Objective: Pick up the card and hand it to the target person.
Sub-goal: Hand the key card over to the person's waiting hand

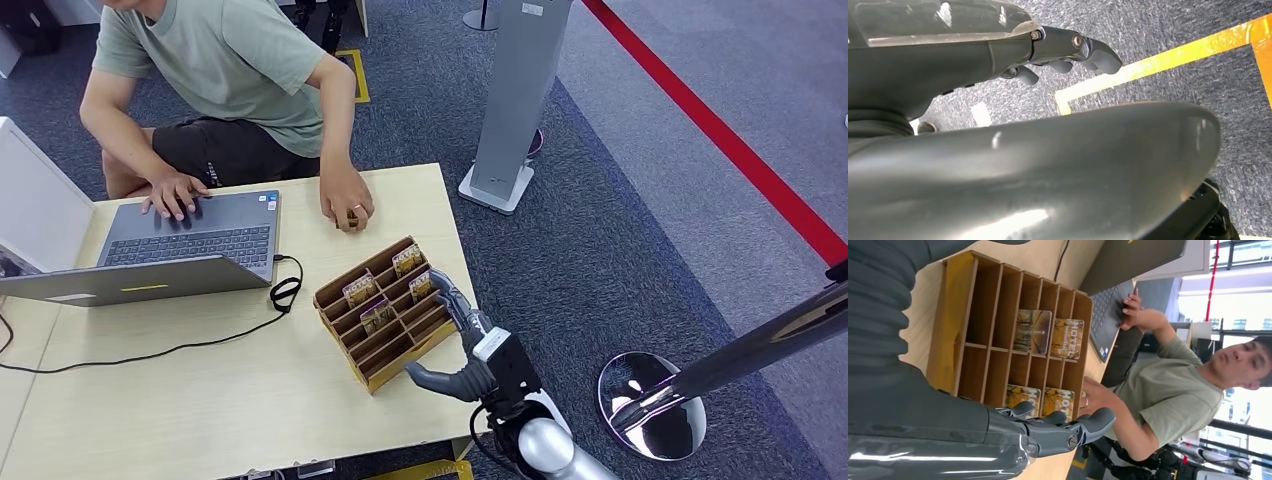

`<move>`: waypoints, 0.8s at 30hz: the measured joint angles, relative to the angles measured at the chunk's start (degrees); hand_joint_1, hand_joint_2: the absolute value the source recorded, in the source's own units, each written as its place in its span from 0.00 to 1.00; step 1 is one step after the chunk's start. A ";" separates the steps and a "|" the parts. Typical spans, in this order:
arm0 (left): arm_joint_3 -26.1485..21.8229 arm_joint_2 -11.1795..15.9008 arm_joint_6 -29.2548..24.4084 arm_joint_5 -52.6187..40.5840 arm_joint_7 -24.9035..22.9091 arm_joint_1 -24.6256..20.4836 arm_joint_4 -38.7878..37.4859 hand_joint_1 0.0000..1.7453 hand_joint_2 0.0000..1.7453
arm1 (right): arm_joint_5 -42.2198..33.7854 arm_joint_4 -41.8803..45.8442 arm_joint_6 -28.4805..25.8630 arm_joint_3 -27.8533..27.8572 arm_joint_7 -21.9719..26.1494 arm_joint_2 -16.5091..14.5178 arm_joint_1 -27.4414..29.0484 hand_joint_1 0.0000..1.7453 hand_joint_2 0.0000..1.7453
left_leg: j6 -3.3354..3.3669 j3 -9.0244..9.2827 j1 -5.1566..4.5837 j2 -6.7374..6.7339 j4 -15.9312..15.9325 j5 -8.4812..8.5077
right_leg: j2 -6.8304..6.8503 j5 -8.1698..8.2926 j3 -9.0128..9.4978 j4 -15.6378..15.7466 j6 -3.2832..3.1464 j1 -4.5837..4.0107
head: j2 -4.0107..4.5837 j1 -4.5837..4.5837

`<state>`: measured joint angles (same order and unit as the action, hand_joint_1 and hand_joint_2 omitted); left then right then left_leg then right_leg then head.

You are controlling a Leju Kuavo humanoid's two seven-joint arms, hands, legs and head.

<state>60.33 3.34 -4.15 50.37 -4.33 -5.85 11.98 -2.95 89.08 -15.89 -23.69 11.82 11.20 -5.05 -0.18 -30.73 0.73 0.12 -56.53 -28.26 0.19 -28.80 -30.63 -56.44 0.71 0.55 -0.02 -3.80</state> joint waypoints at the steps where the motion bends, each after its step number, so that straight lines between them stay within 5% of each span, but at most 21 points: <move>1: 0.00 0.00 0.00 0.06 0.00 0.00 0.00 0.00 0.00 | 0.27 -0.13 -0.24 0.20 -0.03 -0.10 0.31 0.00 1.00 | 0.00 0.00 0.00 0.00 0.00 0.00 | 0.00 0.00 0.00 0.00 0.00 0.00 | 0.00 0.01; 24: -0.02 -0.01 -0.09 0.25 -0.13 -0.02 0.00 0.00 0.00 | 2.87 -1.50 -1.11 2.08 -0.24 -1.31 2.31 0.00 1.00 | 0.00 0.00 0.00 -0.01 0.00 0.00 | 0.00 0.00 0.00 0.00 0.00 0.00 | 0.00 0.01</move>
<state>60.30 3.34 -4.24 50.62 -4.45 -5.87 11.98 -0.09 87.58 -16.99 -21.62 11.58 9.90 -2.74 -0.18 -30.72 0.73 0.11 -56.53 -28.25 0.19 -28.80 -30.63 -56.44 0.71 0.55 -0.02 -3.79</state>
